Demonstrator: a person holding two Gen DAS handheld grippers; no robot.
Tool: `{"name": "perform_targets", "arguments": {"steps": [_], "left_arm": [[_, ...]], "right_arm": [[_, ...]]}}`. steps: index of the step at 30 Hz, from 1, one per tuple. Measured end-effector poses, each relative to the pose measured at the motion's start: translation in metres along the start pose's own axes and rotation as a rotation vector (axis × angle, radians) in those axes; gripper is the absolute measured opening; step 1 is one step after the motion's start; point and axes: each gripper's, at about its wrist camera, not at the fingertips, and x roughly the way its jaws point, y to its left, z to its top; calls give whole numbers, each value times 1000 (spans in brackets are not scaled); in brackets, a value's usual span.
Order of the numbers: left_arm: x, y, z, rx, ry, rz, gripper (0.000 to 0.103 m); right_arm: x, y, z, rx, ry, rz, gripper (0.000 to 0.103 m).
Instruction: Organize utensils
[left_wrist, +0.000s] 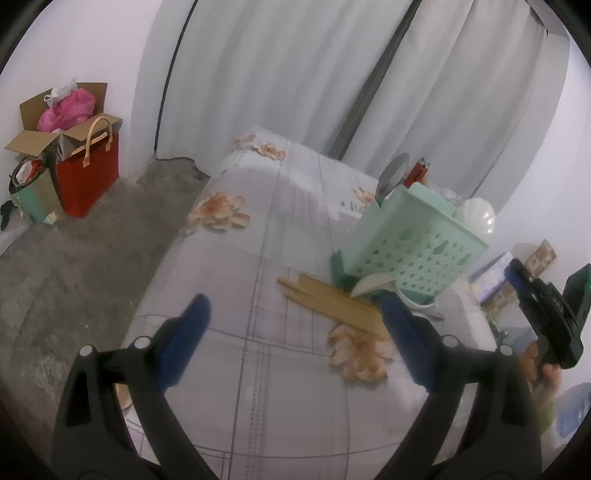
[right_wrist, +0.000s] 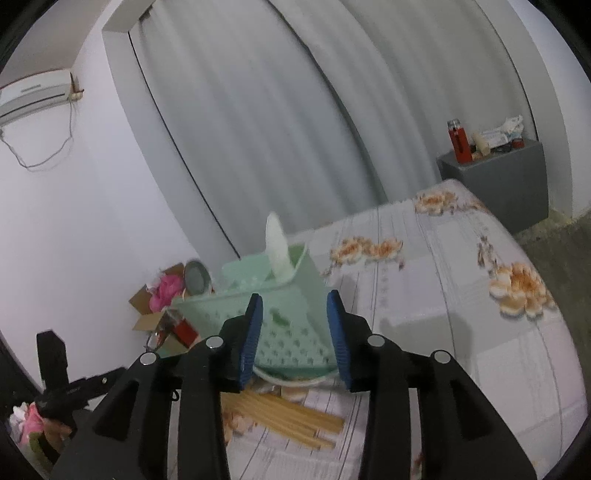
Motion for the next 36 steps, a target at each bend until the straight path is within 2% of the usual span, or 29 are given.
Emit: {"name": "perform_targets", "arguments": {"steps": [3, 6, 12, 19, 23, 25, 32, 33, 36], "left_arm": [[4, -6, -1, 36, -7, 1, 90], [7, -17, 0, 111, -68, 3, 90], [34, -38, 4, 179, 4, -91, 87], [74, -78, 0, 367, 64, -93, 59], [96, -90, -4, 453, 80, -28, 44], [108, -92, -6, 482, 89, 16, 31], [122, -96, -5, 513, 109, 55, 11], [122, -98, -5, 526, 103, 67, 5], [115, -101, -6, 551, 84, 81, 3]], "right_arm": [[7, 2, -17, 18, 70, 5, 37], [17, 4, -38, 42, 150, 14, 37], [37, 13, -76, 50, 269, 34, 37], [55, 25, -102, -27, 330, 37, 37], [58, 24, -104, -38, 336, 55, 37], [58, 22, -105, -33, 338, 65, 37], [58, 18, -108, 2, 336, 94, 37], [58, 18, -108, 4, 336, 96, 37], [59, 19, -110, 2, 335, 98, 37]]}}
